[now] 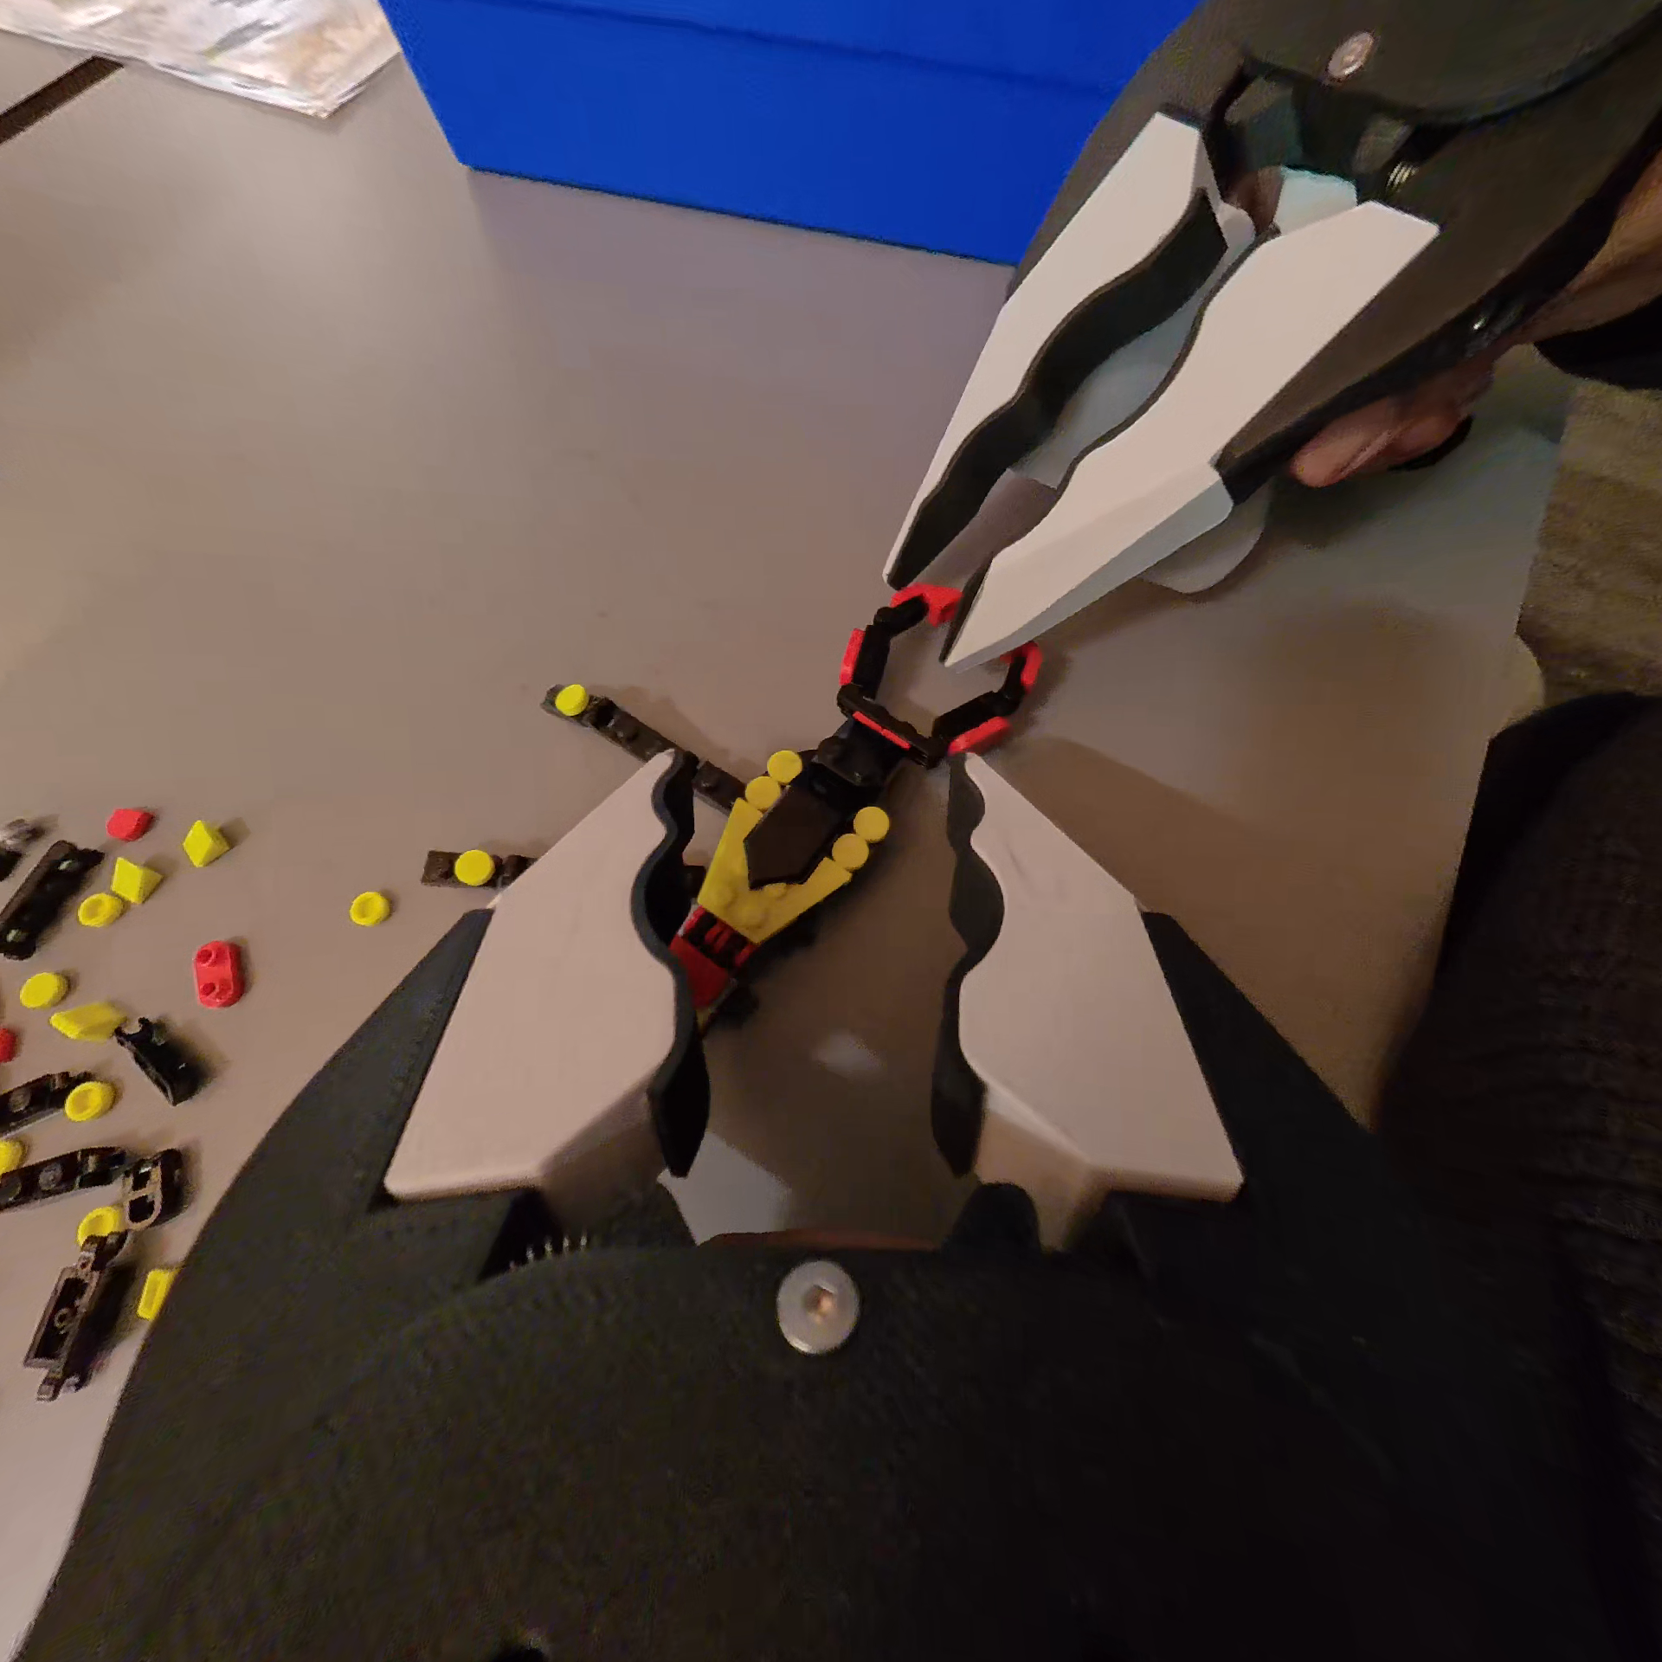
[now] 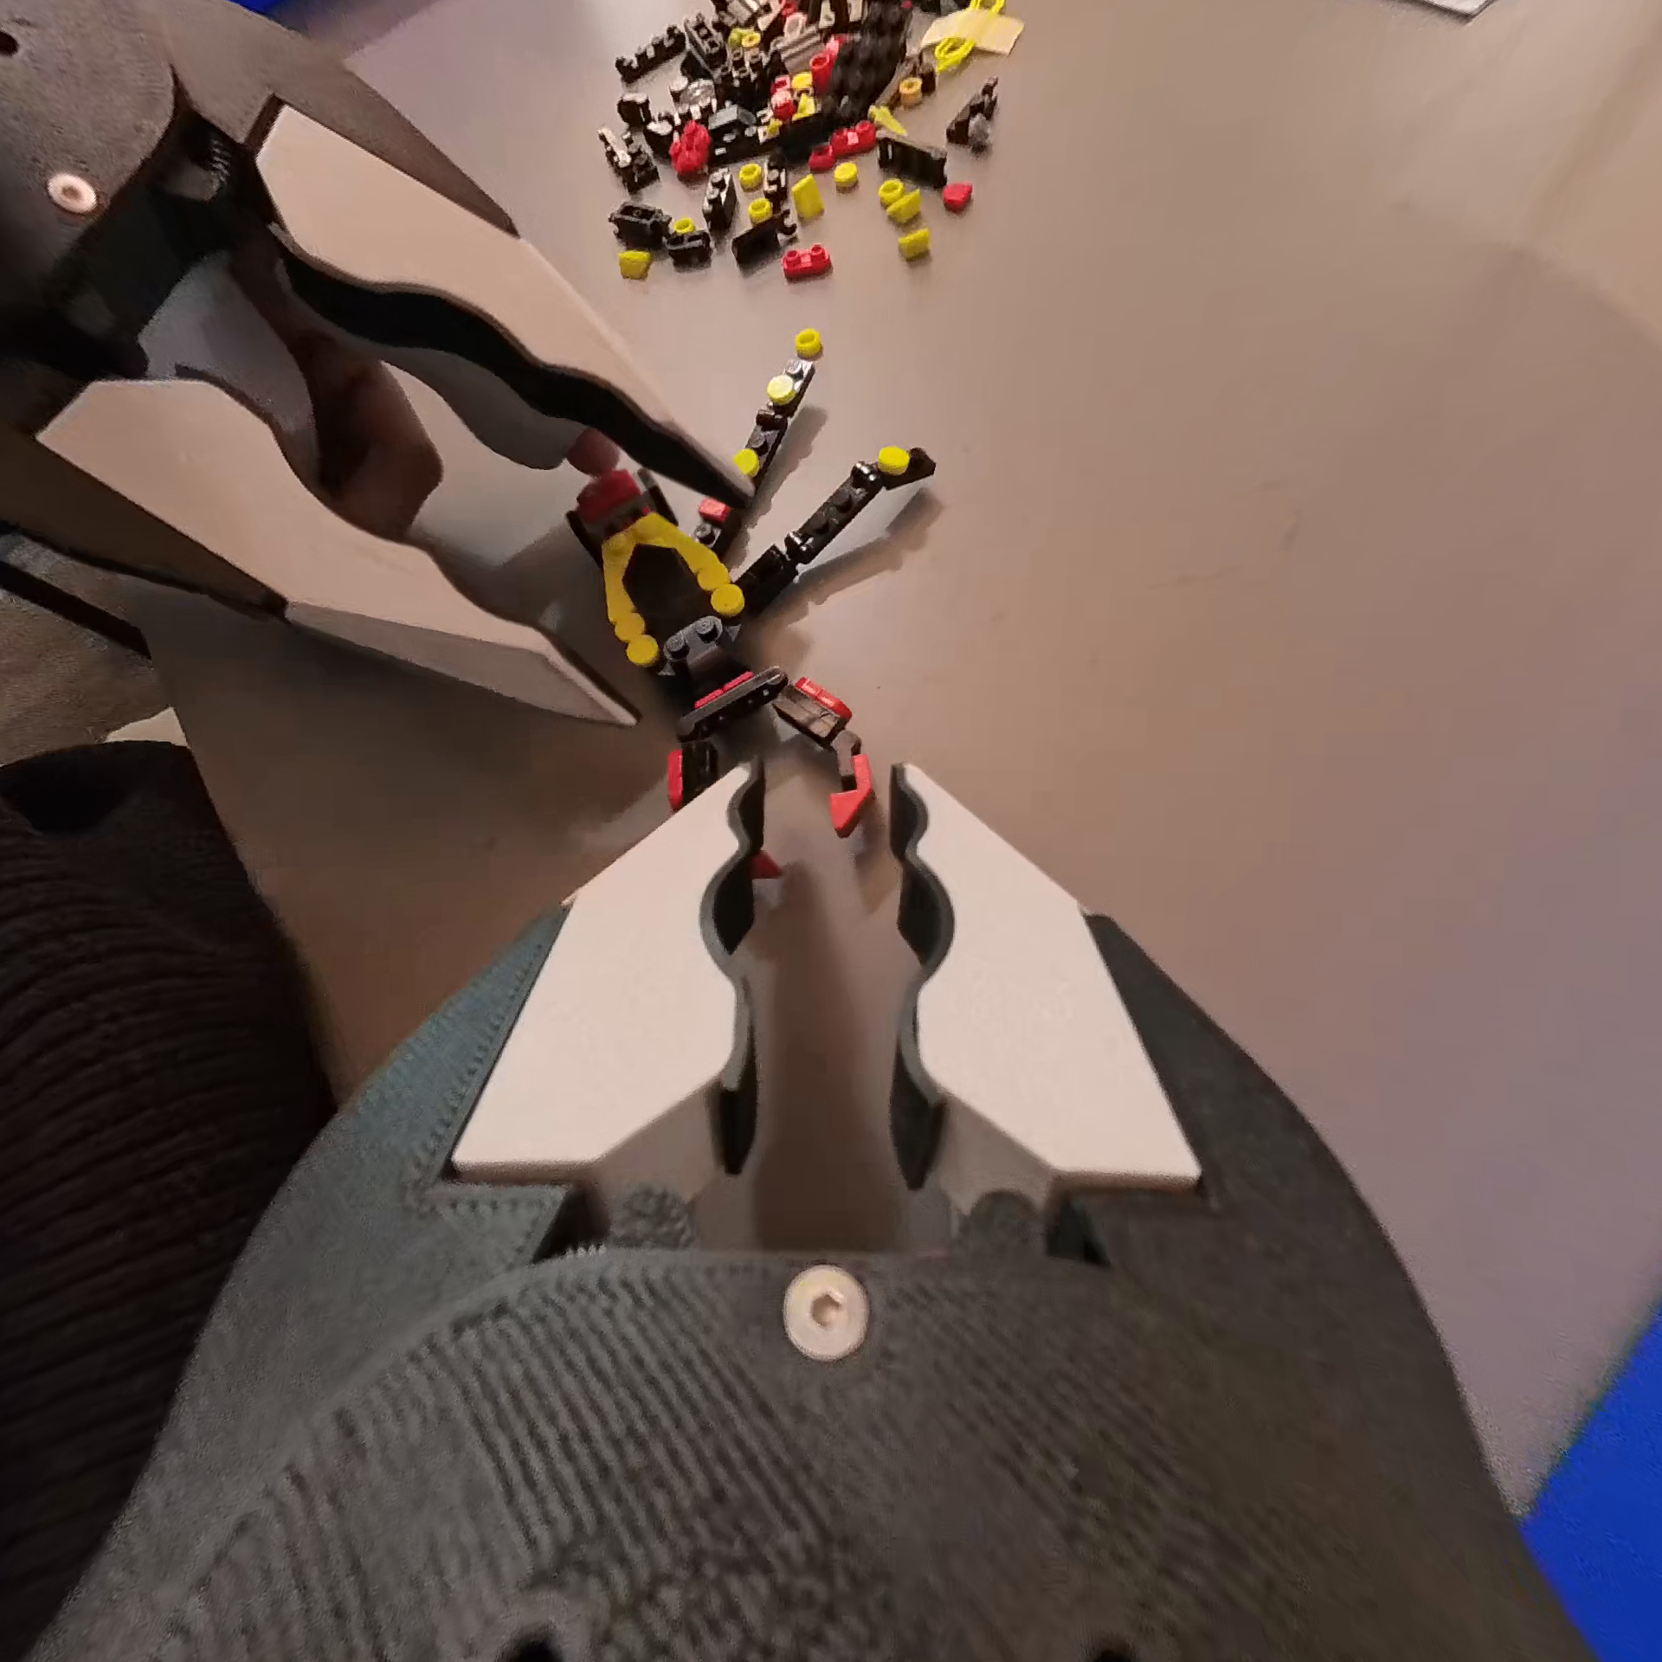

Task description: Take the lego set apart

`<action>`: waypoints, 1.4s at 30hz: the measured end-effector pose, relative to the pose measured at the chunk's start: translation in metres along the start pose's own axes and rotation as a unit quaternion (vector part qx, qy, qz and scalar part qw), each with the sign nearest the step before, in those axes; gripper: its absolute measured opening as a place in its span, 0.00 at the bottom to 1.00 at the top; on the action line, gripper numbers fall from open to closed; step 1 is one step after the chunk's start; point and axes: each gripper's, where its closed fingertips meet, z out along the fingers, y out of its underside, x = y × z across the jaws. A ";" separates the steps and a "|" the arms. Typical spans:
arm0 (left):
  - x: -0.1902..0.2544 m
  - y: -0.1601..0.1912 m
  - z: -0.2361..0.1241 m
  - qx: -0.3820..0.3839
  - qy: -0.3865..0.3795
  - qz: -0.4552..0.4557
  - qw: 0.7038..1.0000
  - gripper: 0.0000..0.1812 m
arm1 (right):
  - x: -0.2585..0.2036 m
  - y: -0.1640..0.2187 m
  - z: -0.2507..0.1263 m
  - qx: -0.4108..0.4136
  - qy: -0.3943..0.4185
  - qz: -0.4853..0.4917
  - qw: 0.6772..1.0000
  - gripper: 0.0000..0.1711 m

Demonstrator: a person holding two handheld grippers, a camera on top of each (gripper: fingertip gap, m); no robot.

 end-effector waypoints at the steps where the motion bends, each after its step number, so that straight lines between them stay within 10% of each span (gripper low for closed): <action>1: 0.002 0.001 0.001 -0.004 0.001 0.006 1.000 0.31 | -0.001 0.001 0.001 -0.004 -0.001 -0.003 1.000 0.16; 18: 0.027 -0.001 -0.017 -0.007 0.030 0.118 0.993 0.25 | -0.022 -0.001 0.006 -0.002 -0.007 -0.064 0.998 0.06; 42: 0.012 0.045 -0.049 -0.025 0.028 0.031 0.999 0.27 | -0.065 -0.004 0.002 0.011 -0.137 -0.080 0.987 0.06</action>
